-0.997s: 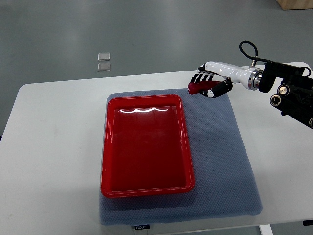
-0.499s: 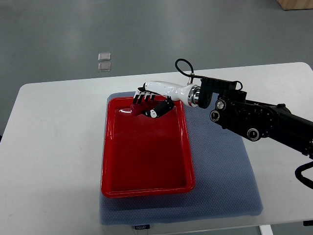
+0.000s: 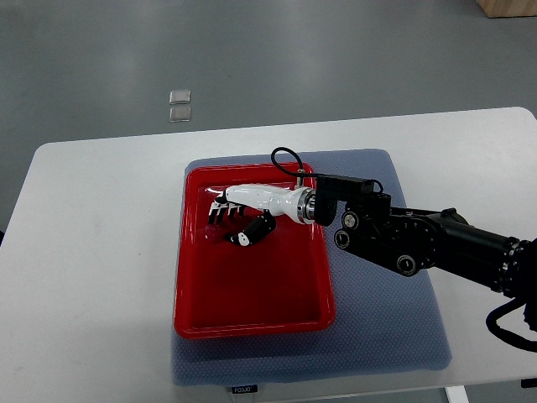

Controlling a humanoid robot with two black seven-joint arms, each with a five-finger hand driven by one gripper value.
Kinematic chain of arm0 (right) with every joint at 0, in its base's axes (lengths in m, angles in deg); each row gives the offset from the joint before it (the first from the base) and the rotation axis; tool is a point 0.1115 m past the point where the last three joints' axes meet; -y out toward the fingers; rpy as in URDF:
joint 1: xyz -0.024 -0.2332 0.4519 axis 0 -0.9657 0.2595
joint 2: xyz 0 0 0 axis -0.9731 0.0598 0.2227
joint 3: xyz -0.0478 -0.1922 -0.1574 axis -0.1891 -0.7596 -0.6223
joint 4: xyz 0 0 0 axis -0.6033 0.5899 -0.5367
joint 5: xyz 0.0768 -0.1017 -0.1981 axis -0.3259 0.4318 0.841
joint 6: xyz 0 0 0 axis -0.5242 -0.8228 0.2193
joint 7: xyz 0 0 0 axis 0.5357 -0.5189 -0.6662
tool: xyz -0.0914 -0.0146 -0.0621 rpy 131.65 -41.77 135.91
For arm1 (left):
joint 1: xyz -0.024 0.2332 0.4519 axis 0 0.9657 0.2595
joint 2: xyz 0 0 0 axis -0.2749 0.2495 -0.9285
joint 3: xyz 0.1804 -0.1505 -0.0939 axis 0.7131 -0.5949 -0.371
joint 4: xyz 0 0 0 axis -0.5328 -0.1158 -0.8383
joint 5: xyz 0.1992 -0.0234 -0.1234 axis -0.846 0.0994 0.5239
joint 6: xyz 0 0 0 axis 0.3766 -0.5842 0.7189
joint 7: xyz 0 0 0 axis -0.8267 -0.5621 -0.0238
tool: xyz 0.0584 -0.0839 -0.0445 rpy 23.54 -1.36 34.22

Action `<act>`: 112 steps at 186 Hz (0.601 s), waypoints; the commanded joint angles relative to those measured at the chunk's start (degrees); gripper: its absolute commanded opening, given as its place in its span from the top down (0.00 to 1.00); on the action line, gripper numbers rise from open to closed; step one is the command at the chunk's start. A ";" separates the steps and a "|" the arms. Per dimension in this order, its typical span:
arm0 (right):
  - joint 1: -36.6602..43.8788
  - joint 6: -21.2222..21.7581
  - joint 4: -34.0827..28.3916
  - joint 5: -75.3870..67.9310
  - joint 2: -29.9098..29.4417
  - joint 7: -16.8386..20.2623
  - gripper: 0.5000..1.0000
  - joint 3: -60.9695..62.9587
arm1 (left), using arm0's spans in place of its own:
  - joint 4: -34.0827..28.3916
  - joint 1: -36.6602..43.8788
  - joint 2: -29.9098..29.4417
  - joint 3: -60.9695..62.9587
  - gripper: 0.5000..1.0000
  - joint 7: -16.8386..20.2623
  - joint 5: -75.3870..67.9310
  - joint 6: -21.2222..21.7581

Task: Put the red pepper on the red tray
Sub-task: 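Open the right hand to release the pepper and lift away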

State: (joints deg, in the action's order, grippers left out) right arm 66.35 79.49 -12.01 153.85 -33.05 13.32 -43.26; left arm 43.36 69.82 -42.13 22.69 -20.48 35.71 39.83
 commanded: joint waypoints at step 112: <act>-5.03 0.53 0.02 -17.57 2.28 -0.19 0.22 25.63 | -0.53 0.00 0.00 -0.01 0.00 0.00 0.08 0.00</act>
State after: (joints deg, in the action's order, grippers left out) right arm 64.04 79.73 -12.01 145.59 -30.80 13.33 -26.28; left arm 42.94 69.82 -42.13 22.67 -20.48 35.77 39.83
